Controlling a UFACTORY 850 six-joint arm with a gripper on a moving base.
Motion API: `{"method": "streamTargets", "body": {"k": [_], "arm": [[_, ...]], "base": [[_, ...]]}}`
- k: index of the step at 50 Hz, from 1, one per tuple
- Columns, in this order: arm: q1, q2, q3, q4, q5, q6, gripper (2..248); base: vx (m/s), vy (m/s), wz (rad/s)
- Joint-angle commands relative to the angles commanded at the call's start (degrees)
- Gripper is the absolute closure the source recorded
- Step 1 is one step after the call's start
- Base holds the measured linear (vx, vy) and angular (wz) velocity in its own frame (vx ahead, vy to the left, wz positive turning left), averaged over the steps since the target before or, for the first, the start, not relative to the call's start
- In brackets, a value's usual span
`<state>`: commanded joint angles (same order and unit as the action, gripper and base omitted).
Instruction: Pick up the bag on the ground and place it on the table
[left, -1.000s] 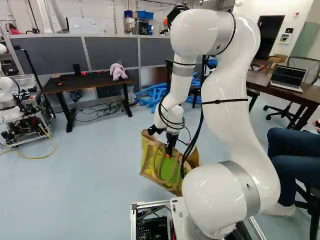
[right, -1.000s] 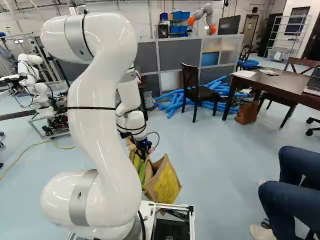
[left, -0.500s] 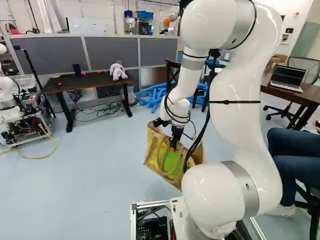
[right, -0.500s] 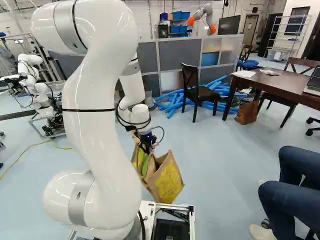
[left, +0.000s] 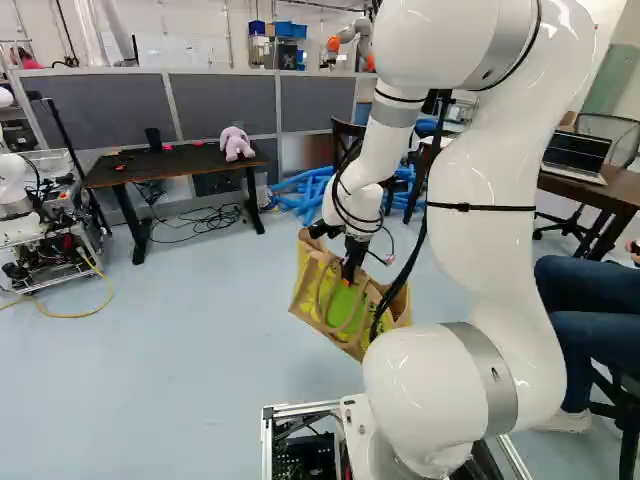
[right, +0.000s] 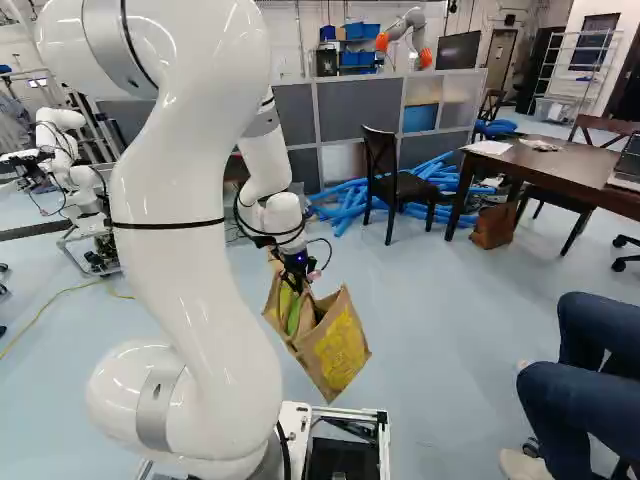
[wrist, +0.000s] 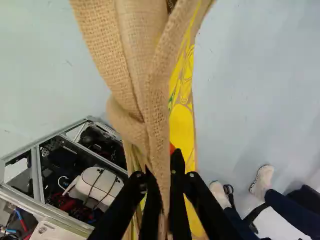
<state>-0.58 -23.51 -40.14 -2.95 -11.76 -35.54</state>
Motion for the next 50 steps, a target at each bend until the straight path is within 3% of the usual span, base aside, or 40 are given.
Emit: {"method": "streamTargets", "body": {"k": [18,50], "arm": [[0.2,2.1,-2.3,0.0,-5.2,0.0,228],[2.3,5.4,-6.4,0.0,-13.6,0.0,228]], "base": [[0.000,0.000,0.000],[0.000,0.000,0.000]]}}
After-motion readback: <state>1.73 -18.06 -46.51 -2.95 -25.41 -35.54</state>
